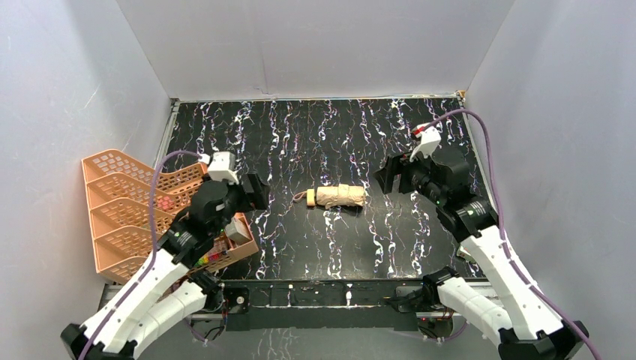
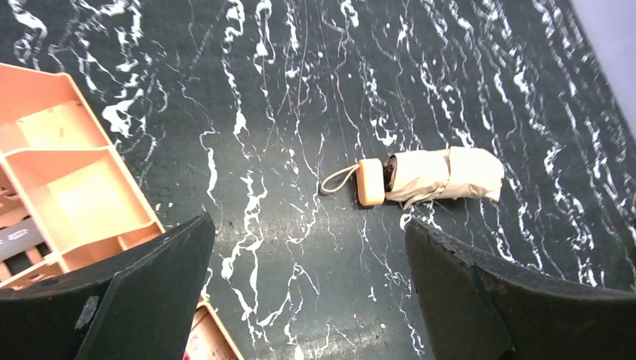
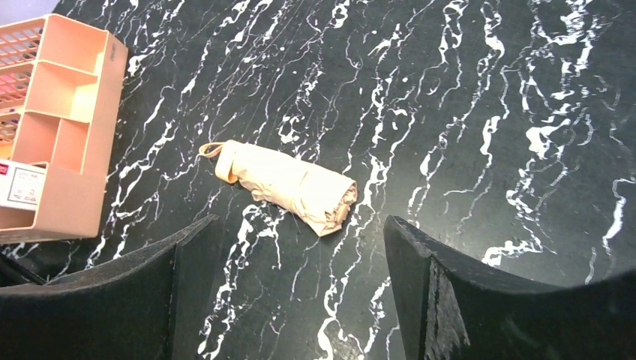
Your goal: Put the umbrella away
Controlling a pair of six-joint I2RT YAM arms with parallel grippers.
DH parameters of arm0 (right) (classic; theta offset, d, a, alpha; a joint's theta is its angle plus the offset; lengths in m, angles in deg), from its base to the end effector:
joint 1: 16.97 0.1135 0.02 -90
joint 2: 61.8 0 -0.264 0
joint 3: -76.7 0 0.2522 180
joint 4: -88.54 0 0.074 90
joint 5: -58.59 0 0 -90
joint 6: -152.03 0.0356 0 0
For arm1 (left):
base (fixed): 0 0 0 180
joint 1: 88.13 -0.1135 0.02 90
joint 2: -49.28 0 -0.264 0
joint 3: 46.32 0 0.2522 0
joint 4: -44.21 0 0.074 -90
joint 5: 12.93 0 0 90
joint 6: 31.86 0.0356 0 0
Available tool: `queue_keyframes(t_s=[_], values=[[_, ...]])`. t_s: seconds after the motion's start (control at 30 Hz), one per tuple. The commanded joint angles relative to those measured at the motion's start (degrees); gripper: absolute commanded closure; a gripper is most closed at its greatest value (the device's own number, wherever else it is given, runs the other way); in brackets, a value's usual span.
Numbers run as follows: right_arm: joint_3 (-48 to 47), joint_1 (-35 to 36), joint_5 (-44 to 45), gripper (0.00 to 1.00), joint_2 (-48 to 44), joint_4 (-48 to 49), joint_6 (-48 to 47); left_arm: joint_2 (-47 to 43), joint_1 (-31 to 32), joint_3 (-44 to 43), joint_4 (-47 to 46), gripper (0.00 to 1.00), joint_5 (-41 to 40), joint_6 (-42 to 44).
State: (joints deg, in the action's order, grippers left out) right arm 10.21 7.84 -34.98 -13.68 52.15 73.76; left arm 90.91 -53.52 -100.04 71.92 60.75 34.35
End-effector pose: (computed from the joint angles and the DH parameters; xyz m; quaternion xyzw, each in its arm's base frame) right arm 0.1691 0.0806 0.3557 -0.1103 0.8014 0.2081 0.5498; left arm 0.1484 -0.0903 0.3126 -0.0111 0.7931 -0.1932 0.5775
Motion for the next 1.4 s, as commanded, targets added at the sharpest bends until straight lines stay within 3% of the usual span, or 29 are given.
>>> queue_keyframes(t_s=[0.0,0.13,0.2,0.37,1.37], values=[[1.34,0.06,4.89,0.11,-5.33,-1.86,-2.04,-5.07,-0.33,0.61,6.82,0.02,-3.36,-1.75],[5.82,0.01,10.25,0.02,-10.10,-1.58,-0.83,-5.36,-0.33,-0.87,10.32,0.02,-1.85,-0.22],[7.26,0.00,12.46,0.01,-11.96,-2.28,0.07,-5.36,-0.33,-1.42,10.99,0.02,-0.40,1.15],[9.85,0.07,15.18,0.01,-14.39,-3.55,1.01,-5.93,-0.33,-1.17,12.66,0.02,-5.80,0.30],[16.27,0.09,15.04,0.01,-20.35,-0.97,-0.65,-9.93,1.90,0.15,13.85,0.02,-8.50,-0.28]])
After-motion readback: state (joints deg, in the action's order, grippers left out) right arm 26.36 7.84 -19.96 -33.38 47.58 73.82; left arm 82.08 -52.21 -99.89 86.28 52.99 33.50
